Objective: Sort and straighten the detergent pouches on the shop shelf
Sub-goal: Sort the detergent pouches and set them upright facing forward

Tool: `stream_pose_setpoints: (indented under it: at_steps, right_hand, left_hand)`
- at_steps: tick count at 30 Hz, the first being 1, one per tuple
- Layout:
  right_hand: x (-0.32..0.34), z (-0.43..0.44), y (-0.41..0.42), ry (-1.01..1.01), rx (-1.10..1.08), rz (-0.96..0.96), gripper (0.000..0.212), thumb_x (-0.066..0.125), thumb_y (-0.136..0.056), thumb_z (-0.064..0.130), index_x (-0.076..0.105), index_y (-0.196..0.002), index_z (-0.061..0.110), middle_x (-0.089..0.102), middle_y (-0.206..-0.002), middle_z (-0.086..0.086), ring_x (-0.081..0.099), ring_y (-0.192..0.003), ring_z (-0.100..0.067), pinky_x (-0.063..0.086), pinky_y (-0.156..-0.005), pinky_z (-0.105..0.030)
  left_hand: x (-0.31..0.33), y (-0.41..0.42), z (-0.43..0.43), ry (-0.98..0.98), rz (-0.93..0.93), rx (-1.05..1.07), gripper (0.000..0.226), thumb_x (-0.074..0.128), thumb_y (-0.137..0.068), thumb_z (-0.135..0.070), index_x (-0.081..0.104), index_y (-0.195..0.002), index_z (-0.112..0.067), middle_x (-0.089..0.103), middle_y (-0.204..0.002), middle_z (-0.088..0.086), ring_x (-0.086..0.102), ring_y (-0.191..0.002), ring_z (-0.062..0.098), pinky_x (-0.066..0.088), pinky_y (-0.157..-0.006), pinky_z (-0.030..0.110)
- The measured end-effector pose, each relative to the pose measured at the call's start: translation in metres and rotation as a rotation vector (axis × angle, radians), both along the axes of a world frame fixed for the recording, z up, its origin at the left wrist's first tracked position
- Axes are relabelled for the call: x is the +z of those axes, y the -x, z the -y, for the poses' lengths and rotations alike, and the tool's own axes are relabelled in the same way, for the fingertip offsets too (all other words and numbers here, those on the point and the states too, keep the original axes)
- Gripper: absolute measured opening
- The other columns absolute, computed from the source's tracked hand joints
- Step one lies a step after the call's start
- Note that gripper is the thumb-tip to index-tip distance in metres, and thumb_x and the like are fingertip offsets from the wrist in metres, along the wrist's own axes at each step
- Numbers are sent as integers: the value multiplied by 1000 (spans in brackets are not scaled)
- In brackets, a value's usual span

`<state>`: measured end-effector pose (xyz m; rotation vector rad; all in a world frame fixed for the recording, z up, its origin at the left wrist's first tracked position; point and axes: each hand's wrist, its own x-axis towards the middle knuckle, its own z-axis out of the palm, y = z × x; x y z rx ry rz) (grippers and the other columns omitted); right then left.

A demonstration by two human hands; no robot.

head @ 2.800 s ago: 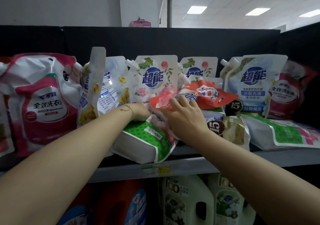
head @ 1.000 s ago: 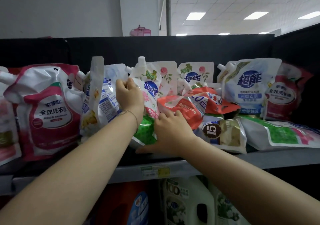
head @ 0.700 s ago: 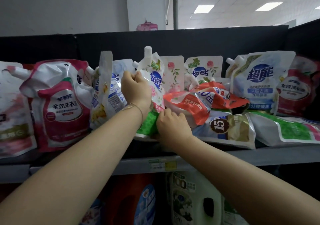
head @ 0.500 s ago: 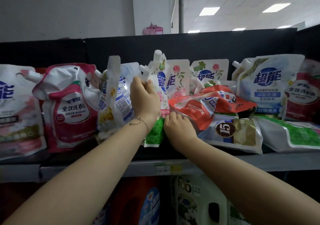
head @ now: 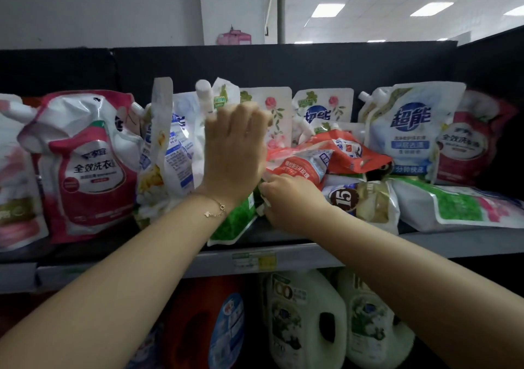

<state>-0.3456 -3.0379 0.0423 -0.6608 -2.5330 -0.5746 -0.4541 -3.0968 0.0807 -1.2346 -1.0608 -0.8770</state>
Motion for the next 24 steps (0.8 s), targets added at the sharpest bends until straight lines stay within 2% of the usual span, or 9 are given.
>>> stream_pose_setpoints:
  at_steps: [2, 4, 7, 10, 13, 15, 19, 22, 24]
  right_hand:
    - [1, -2, -9, 51, 5, -33, 23, 54, -88, 22, 63, -108, 14, 58, -115, -4, 56, -103, -27, 33, -68, -31]
    - [0, -5, -17, 103, 22, -65, 27, 54, -89, 20, 63, -113, 15, 58, -119, -2, 54, -105, -27, 32, -69, -30]
    - [-5, -12, -29, 79, 39, -78, 22, 52, -90, 23, 67, -102, 12, 59, -115, -4, 54, -106, -28, 34, -68, -30]
    - [-2, -16, -49, 86, 13, -232, 24, 51, -93, 32, 66, -93, 14, 58, -97, -3, 57, -89, -25, 39, -63, -30]
    - [10, -24, -67, -29, -220, -269, 34, 44, -93, 42, 64, -94, 15, 61, -99, -2, 58, -93, -24, 39, -68, -32]
    - [18, -31, -75, -23, -342, -292, 35, 41, -93, 45, 62, -89, 17, 62, -99, -4, 57, -92, -24, 40, -71, -33]
    - [30, -50, -75, 255, -477, -317, 35, 37, -96, 48, 55, -86, 18, 58, -86, -3, 55, -76, -21, 44, -63, -31]
    - [42, -77, -65, 516, -574, -259, 29, 41, -95, 34, 57, -108, 14, 61, -106, -9, 54, -84, -26, 41, -64, -31]
    - [49, -91, -57, 636, -641, -297, 40, 46, -93, 31, 53, -124, 7, 59, -122, -14, 57, -95, -29, 43, -71, -32]
  left_hand:
    - [-8, -6, -11, 153, -139, 33, 35, 61, -67, 6, 50, -95, -11, 55, -89, 8, 46, -83, 25, 38, -71, 36]
    - [-15, -12, -20, 308, -155, 33, 30, 66, -67, 7, 58, -93, -7, 58, -84, 9, 53, -73, 27, 47, -63, 38]
    - [-18, -22, -27, 583, 116, -34, 25, 58, -83, -3, 55, -108, -7, 57, -105, 12, 59, -84, 29, 52, -67, 38]
    - [-20, -21, -42, 804, 487, -33, 39, 47, -94, -23, 41, -131, -10, 51, -126, 12, 57, -99, 28, 52, -79, 40]
    - [-23, -19, -53, 866, 621, 20, 45, 43, -95, -37, 36, -131, -10, 60, -99, 11, 61, -84, 29, 55, -75, 43]
    - [-26, -20, -58, 883, 653, 19, 53, 39, -98, -38, 27, -138, -7, 62, -94, 12, 62, -81, 32, 55, -73, 43]
    - [-28, -25, -63, 918, 902, -87, 65, 37, -99, -41, 13, -145, -2, 56, -120, 22, 60, -100, 35, 51, -87, 43]
    - [-30, -28, -70, 896, 1079, -194, 69, 39, -99, -40, 4, -147, -4, 49, -132, 25, 57, -110, 37, 47, -94, 41]
    - [-31, -29, -74, 854, 1198, -283, 68, 41, -98, -39, 4, -146, -6, 45, -136, 23, 54, -115, 38, 46, -97, 42]
